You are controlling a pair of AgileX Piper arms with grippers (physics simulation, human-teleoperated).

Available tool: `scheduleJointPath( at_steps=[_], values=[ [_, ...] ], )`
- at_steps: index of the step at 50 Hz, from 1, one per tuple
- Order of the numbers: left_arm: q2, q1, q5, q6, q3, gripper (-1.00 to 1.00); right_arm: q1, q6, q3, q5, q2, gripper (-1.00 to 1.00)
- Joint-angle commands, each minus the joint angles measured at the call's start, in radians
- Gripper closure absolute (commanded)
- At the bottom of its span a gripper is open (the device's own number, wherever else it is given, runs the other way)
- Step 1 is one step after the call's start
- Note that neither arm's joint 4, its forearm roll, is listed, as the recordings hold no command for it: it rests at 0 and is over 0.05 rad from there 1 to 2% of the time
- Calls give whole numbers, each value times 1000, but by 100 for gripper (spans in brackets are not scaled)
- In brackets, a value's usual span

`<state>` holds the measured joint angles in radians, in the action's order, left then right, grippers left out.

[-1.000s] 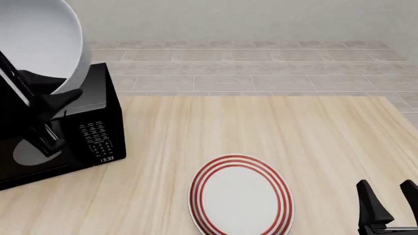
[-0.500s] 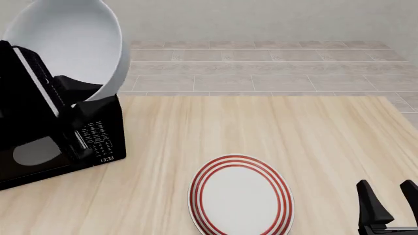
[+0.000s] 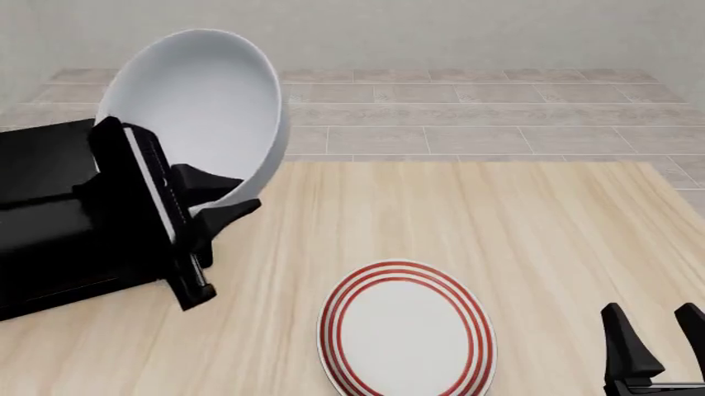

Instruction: Pick up the white bowl and put it on the plate.

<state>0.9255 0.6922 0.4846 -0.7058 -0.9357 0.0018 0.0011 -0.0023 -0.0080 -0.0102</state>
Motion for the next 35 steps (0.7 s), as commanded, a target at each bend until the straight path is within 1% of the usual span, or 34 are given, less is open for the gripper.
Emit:
scheduleJointPath(
  at_steps=[1, 10, 12, 19, 25, 35],
  values=[
    [17, 62, -16, 7, 16, 100, -2, -1, 0, 2, 0, -100],
    [46, 103, -20, 7, 14, 100, -2, -1, 0, 2, 0, -100],
    [57, 119, -5, 26, 0, 100, -2, -1, 0, 2, 0, -100],
    [76, 122, -10, 12, 17, 100, -2, -1, 0, 2, 1, -100],
    [95, 142, 5, 29, -3, 100, -2, -1, 0, 2, 0, -100],
    [132, 175, -1, 43, -3, 100, -2, -2, 0, 2, 0, -100]
  ],
)
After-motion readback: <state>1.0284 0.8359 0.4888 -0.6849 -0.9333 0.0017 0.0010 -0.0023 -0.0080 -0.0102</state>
